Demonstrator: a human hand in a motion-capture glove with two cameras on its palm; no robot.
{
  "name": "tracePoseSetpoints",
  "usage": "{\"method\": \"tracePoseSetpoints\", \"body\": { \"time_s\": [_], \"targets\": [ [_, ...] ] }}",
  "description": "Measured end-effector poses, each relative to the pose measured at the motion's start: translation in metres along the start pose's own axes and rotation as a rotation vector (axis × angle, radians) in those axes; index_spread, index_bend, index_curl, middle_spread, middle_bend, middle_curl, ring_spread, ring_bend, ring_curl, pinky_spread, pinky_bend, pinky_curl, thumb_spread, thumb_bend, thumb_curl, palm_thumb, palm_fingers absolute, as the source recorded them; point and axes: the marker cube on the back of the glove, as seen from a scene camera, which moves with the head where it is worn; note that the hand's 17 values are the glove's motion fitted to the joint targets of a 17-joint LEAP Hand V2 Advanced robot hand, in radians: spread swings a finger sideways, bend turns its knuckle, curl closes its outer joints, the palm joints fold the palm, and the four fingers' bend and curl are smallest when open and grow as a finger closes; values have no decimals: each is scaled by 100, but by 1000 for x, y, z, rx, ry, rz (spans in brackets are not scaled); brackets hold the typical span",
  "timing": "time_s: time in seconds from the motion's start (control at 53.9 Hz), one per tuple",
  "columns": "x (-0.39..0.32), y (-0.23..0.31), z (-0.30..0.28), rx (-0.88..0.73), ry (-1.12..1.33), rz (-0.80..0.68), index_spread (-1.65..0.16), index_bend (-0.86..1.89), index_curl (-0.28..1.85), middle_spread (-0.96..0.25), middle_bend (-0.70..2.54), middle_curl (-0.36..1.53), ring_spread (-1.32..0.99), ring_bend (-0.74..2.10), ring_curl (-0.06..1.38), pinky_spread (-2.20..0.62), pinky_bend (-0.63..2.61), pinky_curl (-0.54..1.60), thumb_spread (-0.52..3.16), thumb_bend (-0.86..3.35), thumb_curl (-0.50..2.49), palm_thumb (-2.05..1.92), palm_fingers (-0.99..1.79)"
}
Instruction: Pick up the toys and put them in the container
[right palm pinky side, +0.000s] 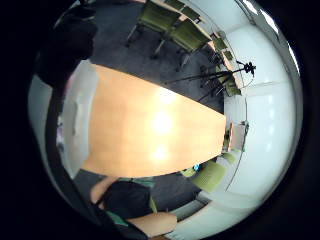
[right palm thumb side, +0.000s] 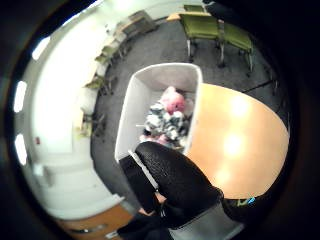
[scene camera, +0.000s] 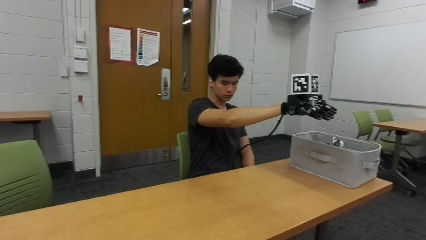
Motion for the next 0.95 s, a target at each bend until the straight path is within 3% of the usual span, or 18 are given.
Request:
{"method": "tracePoseSetpoints", "body": {
  "time_s": [0.111, 0.353, 0.947],
  "targets": [
    [55, 20, -3, 43, 73, 114, -28, 15, 28, 0, 34, 50, -18, 76, 25, -15, 99, 36, 101, -11, 28, -15, -2],
    [128, 63, 9, 92, 118, 185, -29, 20, 32, 0, 34, 49, -20, 71, 24, -14, 91, 33, 102, -10, 20, -15, 1],
    [165, 103, 33, 123, 139, 201, -24, 30, 44, -11, 32, 46, -35, 44, 20, -19, 64, 30, 102, -10, 13, -14, 3]
  ]
}}
